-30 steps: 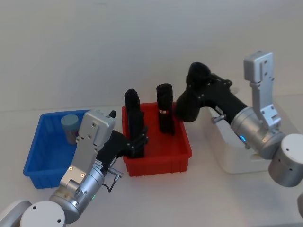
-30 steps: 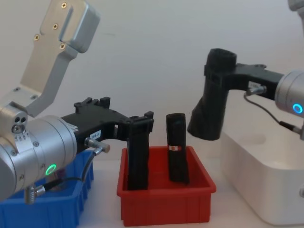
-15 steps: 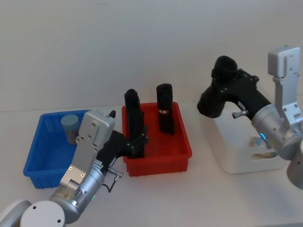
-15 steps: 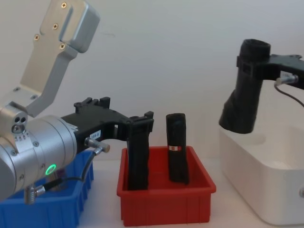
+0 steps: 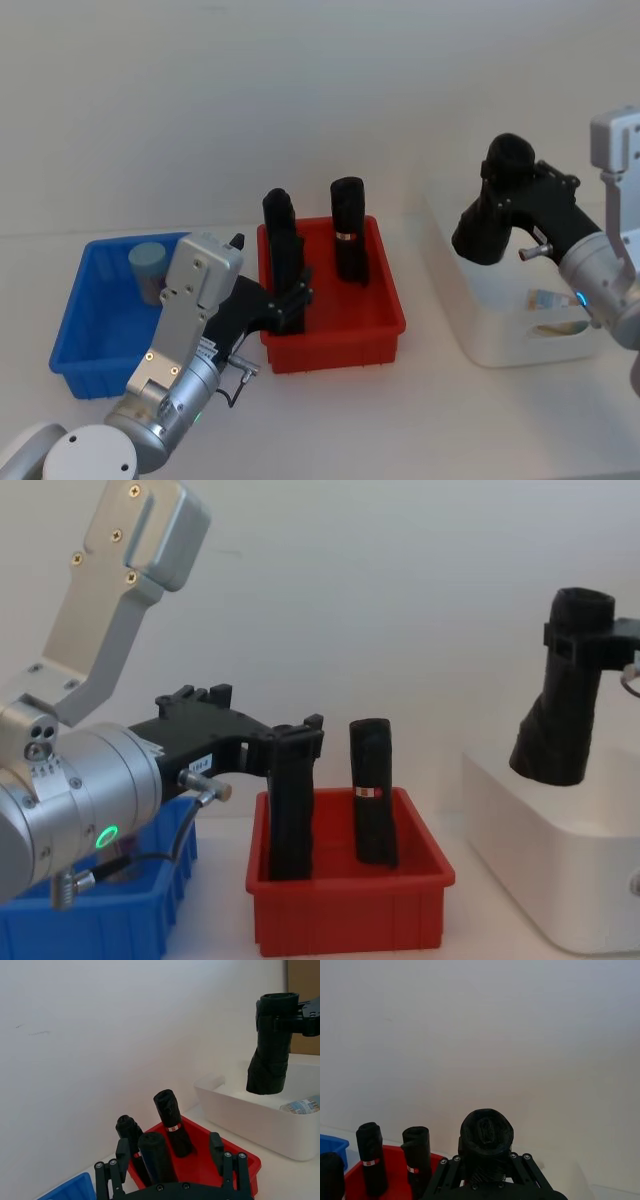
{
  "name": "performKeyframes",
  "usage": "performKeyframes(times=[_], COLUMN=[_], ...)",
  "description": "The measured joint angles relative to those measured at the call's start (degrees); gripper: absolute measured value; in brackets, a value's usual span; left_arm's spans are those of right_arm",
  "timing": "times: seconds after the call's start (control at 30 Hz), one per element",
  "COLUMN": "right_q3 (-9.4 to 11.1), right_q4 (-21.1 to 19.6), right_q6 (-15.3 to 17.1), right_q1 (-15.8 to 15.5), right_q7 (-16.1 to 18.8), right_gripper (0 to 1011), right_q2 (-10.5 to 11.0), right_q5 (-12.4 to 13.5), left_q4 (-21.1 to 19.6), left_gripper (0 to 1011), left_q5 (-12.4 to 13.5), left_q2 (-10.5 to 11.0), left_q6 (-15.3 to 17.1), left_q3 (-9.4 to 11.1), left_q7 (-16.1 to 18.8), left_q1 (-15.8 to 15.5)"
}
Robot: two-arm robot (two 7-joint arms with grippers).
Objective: Pick the cotton swabs from the blue box and place them into the white box.
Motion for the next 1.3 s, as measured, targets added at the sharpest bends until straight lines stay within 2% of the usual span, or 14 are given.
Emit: performKeyframes(times=[0.63, 0.77, 0.8, 0.83, 0.87, 0.9, 0.93, 1.0, 1.07, 1.1, 1.13, 1.3], right_q3=[0.0, -0.1, -0.2, -0.2, -0.2, -0.2, -0.2, -0.2, -0.2, -0.2, -0.2, -0.2], right_q4=[5.7, 7.2, 7.4, 7.6, 7.8, 8.1, 8.4, 8.5, 8.8, 8.9, 8.9, 9.3], right_q6=[1.9, 2.1, 2.1, 2.1, 2.1, 2.1, 2.1, 2.1, 2.1, 2.1, 2.1, 2.0], right_q1=[0.3, 0.6, 0.6, 0.6, 0.7, 0.7, 0.7, 0.7, 0.8, 0.8, 0.8, 0.8], right_q7=[0.6, 0.9, 1.0, 1.0, 1.1, 1.1, 1.2, 1.2, 1.3, 1.3, 1.3, 1.4], right_gripper=[367, 492, 492, 568, 568, 633, 652, 688, 785, 785, 840, 970], right_q2=[-0.2, -0.4, -0.4, -0.4, -0.4, -0.5, -0.5, -0.5, -0.5, -0.5, -0.5, -0.5], right_q5=[-0.4, -0.7, -0.7, -0.7, -0.8, -0.8, -0.9, -0.9, -1.0, -1.0, -1.0, -1.1], left_q4=[0.0, 0.0, 0.0, 0.0, 0.0, 0.0, 0.0, 0.0, 0.0, 0.0, 0.0, 0.0], left_gripper=[1000, 1000, 1000, 1000, 1000, 1000, 1000, 1000, 999, 1000, 1000, 1000], left_q5=[0.0, 0.0, 0.0, 0.0, 0.0, 0.0, 0.0, 0.0, 0.0, 0.0, 0.0, 0.0], left_q2=[0.0, 0.0, 0.0, 0.0, 0.0, 0.0, 0.0, 0.0, 0.0, 0.0, 0.0, 0.0], left_q6=[0.0, 0.0, 0.0, 0.0, 0.0, 0.0, 0.0, 0.0, 0.0, 0.0, 0.0, 0.0], left_q3=[0.0, 0.0, 0.0, 0.0, 0.0, 0.0, 0.0, 0.0, 0.0, 0.0, 0.0, 0.0], left_q7=[0.0, 0.0, 0.0, 0.0, 0.0, 0.0, 0.0, 0.0, 0.0, 0.0, 0.0, 0.0], left_q1=[0.0, 0.0, 0.0, 0.0, 0.0, 0.0, 0.0, 0.0, 0.0, 0.0, 0.0, 0.0])
